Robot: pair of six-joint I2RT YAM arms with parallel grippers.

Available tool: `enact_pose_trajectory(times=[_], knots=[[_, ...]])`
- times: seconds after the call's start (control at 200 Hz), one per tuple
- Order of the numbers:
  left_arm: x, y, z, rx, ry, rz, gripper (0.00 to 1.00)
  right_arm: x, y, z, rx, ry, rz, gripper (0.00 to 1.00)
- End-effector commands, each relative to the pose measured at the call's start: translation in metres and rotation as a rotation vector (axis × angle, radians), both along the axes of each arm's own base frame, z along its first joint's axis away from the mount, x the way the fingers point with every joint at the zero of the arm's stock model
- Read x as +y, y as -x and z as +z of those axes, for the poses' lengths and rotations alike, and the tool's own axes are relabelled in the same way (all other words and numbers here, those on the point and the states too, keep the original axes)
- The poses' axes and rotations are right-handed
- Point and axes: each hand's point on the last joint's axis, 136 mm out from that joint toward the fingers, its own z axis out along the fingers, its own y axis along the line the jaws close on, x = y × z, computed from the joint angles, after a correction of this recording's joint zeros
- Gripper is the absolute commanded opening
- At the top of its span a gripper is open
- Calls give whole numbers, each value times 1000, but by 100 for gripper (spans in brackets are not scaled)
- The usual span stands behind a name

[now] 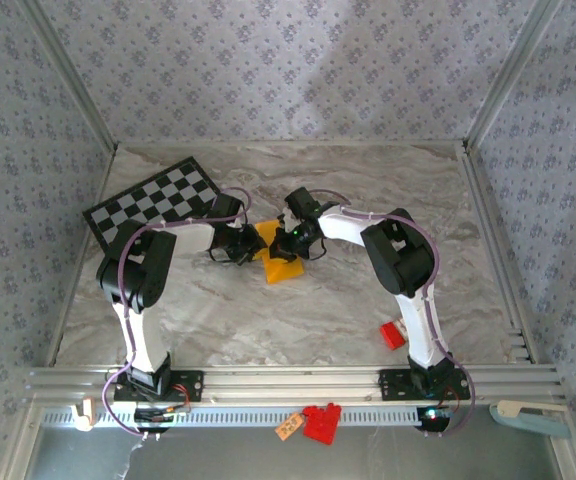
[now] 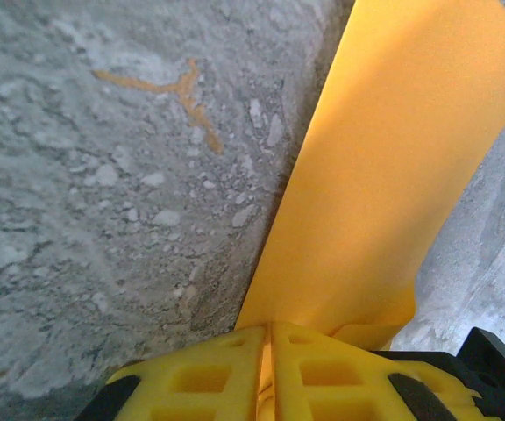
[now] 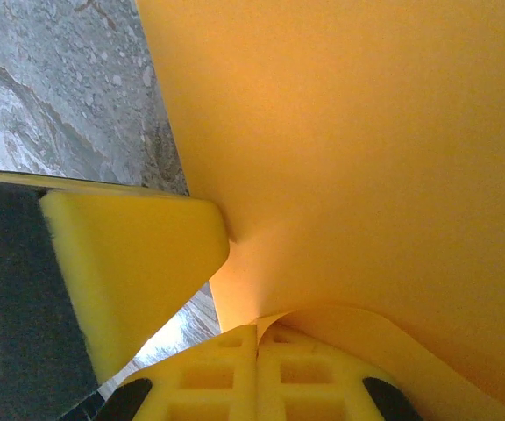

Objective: Fold a paper plane with a square sheet of paper (pick it up from the middle)
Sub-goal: Fold the triangle a second time at the center of the table.

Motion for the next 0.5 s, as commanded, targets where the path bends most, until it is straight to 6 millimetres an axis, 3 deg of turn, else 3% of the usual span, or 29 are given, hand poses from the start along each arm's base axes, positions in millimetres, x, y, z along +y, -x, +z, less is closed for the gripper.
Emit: enact_pose_trajectory(times=[0.0,0.495], knots=[[16,41,-50,177,-105,-1,13,2,3,-4,16,8,24,2],[16,40,-49,174,-102,-1,13,3,3,-6,1,9,55,2]])
